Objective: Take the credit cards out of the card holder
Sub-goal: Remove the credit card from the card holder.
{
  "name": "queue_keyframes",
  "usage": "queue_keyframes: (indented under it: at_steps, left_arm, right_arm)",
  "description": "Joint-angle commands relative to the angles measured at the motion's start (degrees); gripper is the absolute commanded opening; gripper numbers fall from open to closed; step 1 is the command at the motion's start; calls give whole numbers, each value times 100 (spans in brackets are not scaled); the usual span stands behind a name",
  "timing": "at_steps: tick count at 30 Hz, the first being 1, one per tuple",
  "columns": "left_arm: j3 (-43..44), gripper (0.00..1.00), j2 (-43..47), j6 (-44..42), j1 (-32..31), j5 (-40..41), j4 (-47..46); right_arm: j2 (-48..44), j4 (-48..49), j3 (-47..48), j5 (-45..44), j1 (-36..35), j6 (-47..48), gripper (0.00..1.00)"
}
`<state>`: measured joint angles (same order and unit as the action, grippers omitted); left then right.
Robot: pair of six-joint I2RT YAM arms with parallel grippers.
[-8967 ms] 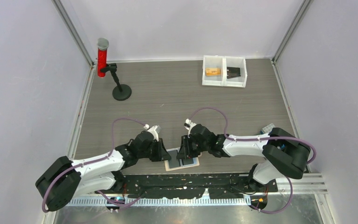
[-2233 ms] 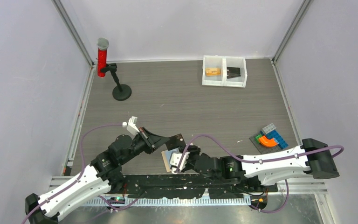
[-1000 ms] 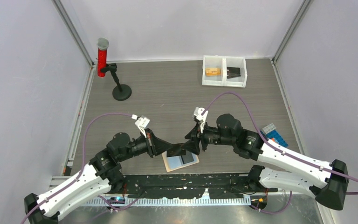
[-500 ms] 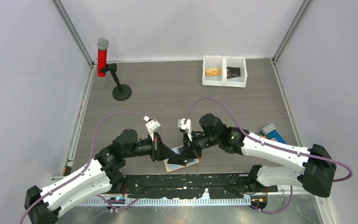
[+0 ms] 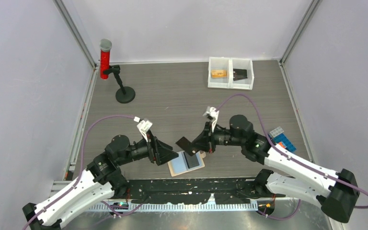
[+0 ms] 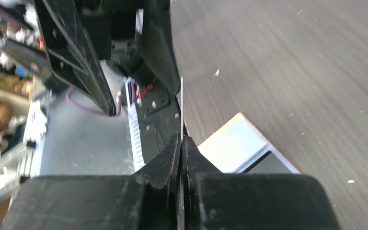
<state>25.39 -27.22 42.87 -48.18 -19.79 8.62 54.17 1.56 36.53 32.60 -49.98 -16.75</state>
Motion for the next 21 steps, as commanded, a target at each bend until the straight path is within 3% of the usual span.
queue_keyframes:
  at_steps: [1, 4, 11, 17, 21]
  left_arm:
    - [7, 68, 101, 318, 48, 167, -366]
    - [-153, 68, -20, 577, 46, 70, -1135]
    - [-181, 68, -823, 865, 38, -261, -2469]
    - [-53, 66, -1709, 1100, -47, -412, -3223]
    - [-52, 58, -2041, 1180, -77, -442, -3596]
  right_arm:
    - [-575, 1254, -229, -626, 219, -1344, 5]
    - [-683, 2340, -569, -855, 225, -2363, 5]
    - [-1000, 3411, -1390, -1959, 225, -3673, 5]
    - [-1165, 3926, -1794, -2402, 225, -4080, 5]
    - [-1228, 3970, -1928, -2326, 224, -4249, 5]
